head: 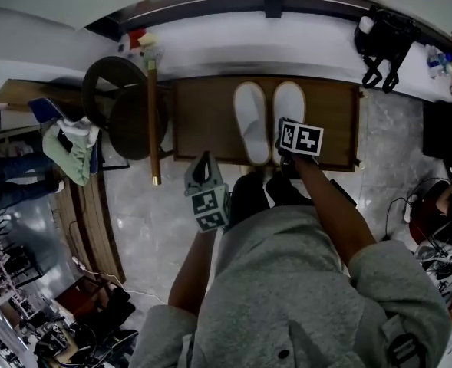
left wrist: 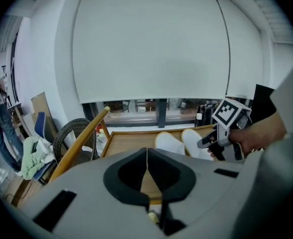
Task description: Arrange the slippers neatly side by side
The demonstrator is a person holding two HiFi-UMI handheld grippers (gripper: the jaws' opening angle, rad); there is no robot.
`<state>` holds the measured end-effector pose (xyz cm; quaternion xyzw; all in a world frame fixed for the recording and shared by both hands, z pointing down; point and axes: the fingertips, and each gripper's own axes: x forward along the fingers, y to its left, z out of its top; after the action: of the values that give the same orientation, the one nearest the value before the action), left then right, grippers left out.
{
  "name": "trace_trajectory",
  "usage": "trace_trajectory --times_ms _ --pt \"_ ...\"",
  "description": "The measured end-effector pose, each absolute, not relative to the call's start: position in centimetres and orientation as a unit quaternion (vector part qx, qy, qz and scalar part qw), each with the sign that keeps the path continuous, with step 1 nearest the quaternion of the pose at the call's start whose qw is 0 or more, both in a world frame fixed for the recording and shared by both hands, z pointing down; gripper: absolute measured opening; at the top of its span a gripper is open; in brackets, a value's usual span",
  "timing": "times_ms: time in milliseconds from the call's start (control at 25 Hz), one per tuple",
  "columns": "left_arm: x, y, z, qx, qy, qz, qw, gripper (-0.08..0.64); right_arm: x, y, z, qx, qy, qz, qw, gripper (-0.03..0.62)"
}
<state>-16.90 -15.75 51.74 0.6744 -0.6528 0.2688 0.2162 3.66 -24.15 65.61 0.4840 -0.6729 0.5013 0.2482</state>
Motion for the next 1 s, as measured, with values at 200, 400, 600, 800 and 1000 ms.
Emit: trace_trajectory --times_ms 200,400,600,800,1000 --pt "-16.4 -15.7 51.6 0.678 -0.65 0.269 0.216 0.021 2.9 -24.0 65.8 0.462 -0.689 0.494 0.26 0.038" --pt "-15.6 -15.9 51.5 0.684 -0.645 0.267 0.21 0.021 3.0 -23.7 65.5 0.435 -0.711 0.495 0.247 0.095" --pt "-14.9 -16.4 51.4 0.696 -0.638 0.264 0.199 0.021 4.6 -23.4 62.5 0.42 -0.744 0.463 0.236 0.118" --pt "-13.1 -17.1 50.4 0.715 -0.621 0.254 0.195 0.021 8.3 -23.2 56.8 0.423 -0.783 0.408 0.204 0.118" --pt "-10.6 -17.8 48.0 0.748 -0.597 0.24 0.162 0.021 12.9 -22.9 47.7 0.433 -0.831 0.32 0.14 0.099"
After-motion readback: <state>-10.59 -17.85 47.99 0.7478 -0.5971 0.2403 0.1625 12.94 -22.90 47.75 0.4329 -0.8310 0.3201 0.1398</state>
